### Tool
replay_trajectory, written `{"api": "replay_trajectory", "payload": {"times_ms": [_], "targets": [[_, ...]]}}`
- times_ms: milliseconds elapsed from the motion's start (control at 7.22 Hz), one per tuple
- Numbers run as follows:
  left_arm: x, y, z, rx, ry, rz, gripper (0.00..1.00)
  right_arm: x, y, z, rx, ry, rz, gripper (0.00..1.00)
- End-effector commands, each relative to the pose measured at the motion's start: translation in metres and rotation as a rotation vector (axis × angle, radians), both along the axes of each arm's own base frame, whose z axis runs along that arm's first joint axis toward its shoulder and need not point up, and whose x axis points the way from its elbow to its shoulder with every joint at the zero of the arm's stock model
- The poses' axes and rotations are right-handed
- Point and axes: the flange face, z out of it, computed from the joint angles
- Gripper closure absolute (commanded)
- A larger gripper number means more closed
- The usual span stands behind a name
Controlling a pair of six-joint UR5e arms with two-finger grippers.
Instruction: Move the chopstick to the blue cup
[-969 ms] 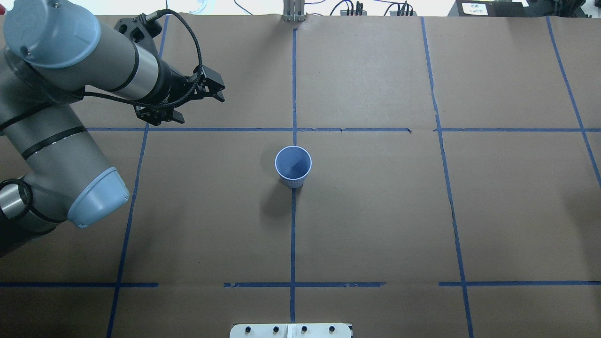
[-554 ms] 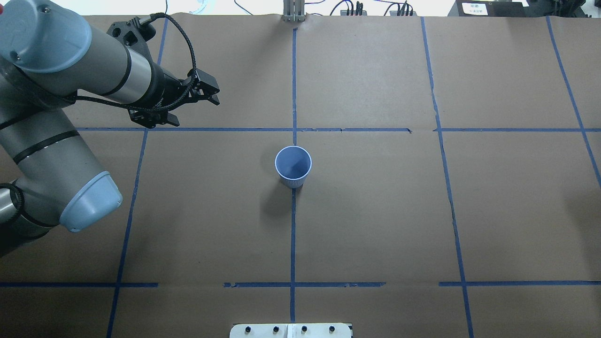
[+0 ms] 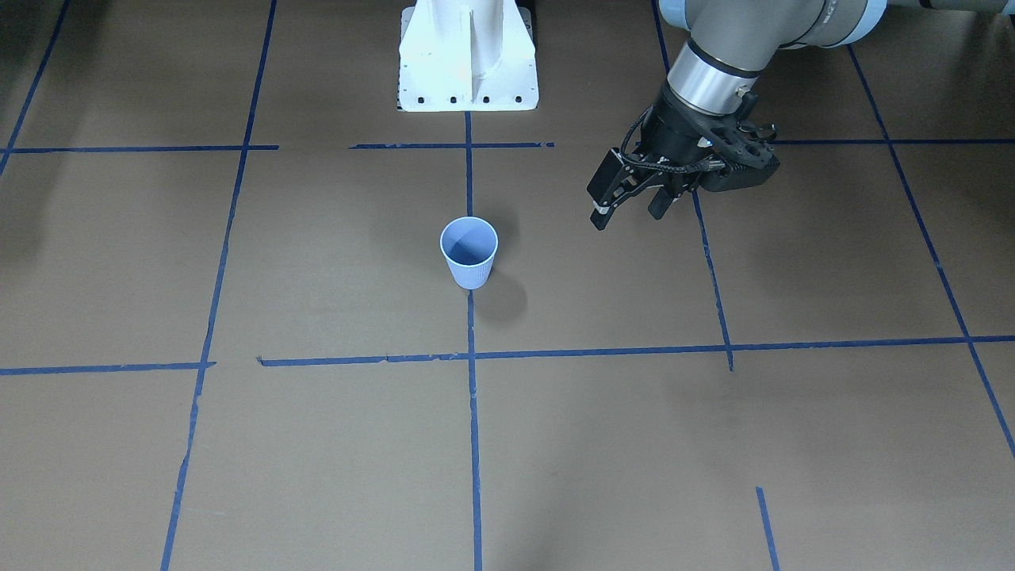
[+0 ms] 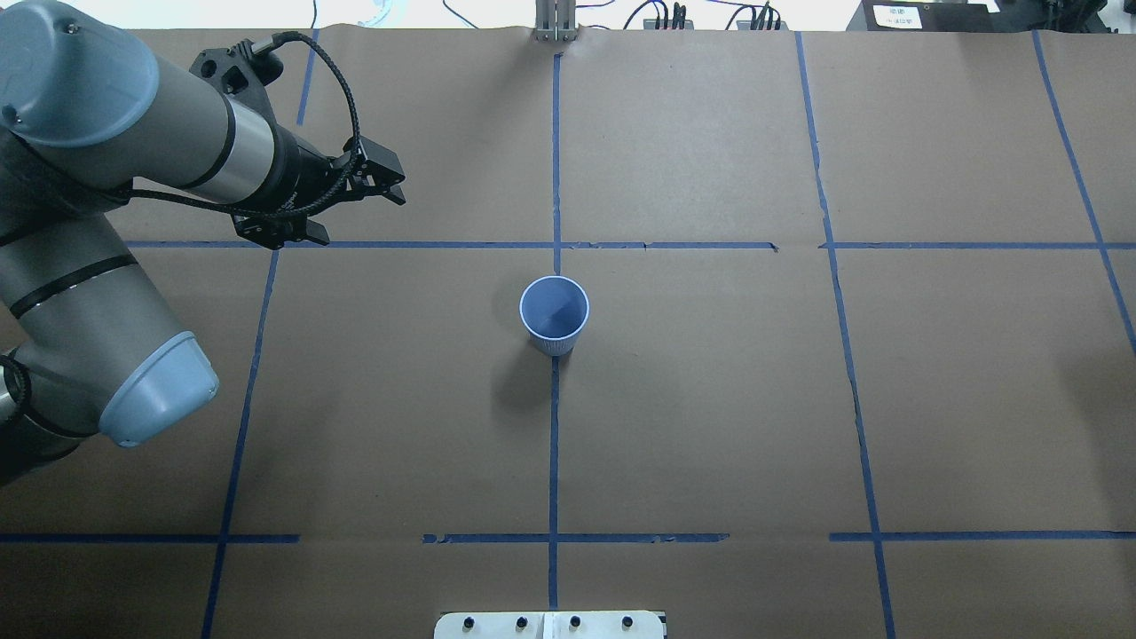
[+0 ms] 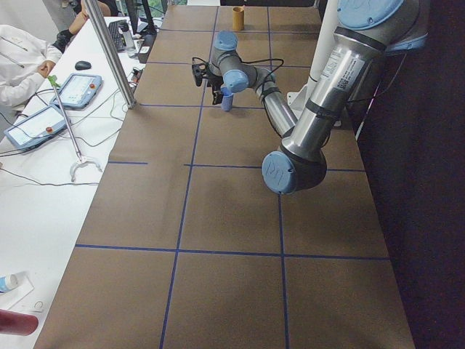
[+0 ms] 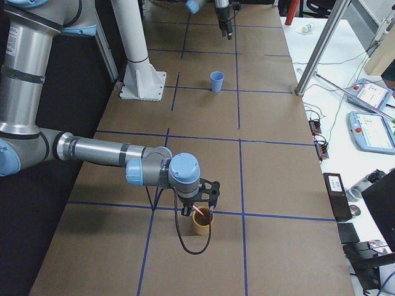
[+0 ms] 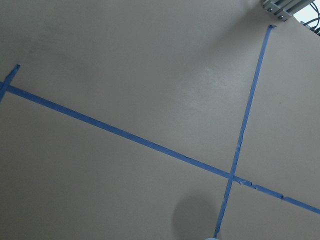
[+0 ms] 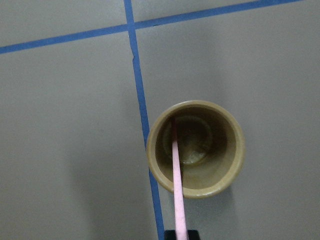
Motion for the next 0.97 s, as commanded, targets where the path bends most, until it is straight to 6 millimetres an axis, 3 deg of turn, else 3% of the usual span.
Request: {"api": "replay_trajectory", "payload": {"times_ms": [0,415,554,692,831], "targets": [[-0.001,0.002,-0.001,0.0,0.004,-0.001,0.0,0.027,-0.005,-0.028,0.055,0.015,0.068,1.0],[0.0,0.002,-0.002,0.0,0.005,0.0,0.0,0.058,0.008,-0.07,0.075,0.016,0.153,1.0],[0.0,0.002,-0.002,0.0,0.005,0.0,0.0,0.065,0.013,-0.1,0.069,0.003,0.173,1.0],[0.0,0.002,-0.001,-0.001,0.004,-0.001,0.0,0.063,0.014,-0.134,0.047,-0.014,0.175,1.0],[-0.006,0.005,-0.001,0.005,0.006,-0.003,0.0,0.045,0.001,-0.158,0.051,-0.156,0.153,1.0]]}}
